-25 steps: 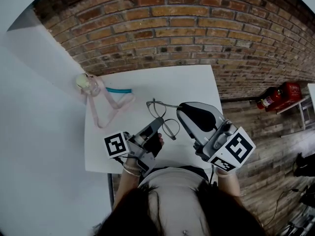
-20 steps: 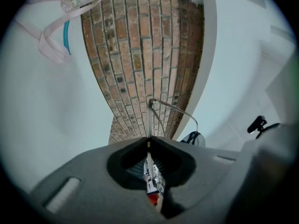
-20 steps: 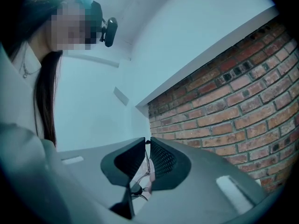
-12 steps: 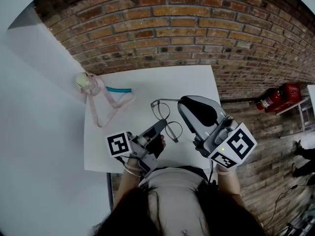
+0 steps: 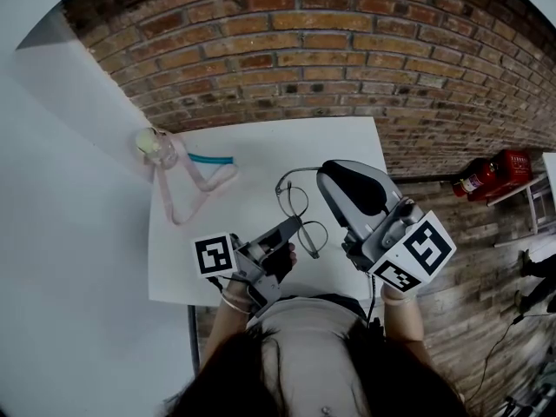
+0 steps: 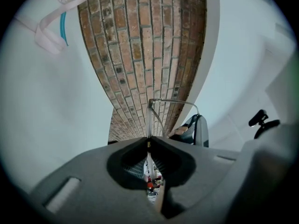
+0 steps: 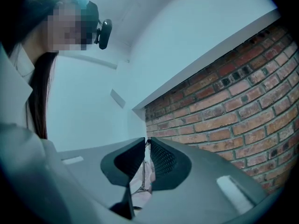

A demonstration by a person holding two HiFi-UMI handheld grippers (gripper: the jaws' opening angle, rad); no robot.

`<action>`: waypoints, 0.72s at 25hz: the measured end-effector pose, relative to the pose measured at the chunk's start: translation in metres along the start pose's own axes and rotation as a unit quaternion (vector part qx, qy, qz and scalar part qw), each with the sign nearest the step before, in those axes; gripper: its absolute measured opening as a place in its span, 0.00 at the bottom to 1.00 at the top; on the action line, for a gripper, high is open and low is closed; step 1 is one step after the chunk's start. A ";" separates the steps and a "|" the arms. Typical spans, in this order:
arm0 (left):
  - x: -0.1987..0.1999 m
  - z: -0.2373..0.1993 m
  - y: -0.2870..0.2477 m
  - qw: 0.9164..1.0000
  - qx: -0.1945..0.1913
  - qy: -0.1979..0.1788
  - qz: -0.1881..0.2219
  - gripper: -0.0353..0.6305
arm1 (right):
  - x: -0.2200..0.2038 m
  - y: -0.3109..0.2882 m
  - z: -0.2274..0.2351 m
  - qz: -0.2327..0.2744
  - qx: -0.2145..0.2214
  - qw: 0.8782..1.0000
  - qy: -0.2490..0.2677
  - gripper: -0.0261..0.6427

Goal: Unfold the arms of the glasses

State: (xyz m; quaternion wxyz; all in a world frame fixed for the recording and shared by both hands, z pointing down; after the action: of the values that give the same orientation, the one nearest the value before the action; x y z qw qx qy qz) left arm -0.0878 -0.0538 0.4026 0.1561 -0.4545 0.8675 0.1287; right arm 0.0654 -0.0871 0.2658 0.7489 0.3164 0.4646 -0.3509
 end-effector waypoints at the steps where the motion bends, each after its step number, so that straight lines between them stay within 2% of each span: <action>1: -0.001 0.000 0.000 1.000 -0.001 0.000 -0.002 0.09 | 0.000 0.000 0.000 0.000 -0.001 1.000 0.000 0.10; 9: -0.003 0.001 -0.001 1.000 -0.005 0.002 -0.008 0.09 | 0.004 -0.003 0.001 -0.002 0.000 1.000 0.008 0.11; 18: 0.002 0.000 0.002 1.000 -0.004 0.004 0.014 0.09 | 0.004 -0.005 -0.002 0.002 0.014 1.000 0.008 0.11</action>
State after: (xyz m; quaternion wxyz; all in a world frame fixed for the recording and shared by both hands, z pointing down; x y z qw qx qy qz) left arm -0.0906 -0.0544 0.4018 0.1486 -0.4438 0.8737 0.1325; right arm 0.0619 -0.0890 0.2606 0.7415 0.3309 0.4645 -0.3535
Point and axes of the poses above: the fingertips, and each gripper's own axes: y backward along the fingers, z to its right, x out of its top, the point moved 8 cm from there along y, backward along the fingers, and after that the axes turned 15 degrees about -y, right-handed, at the moved point
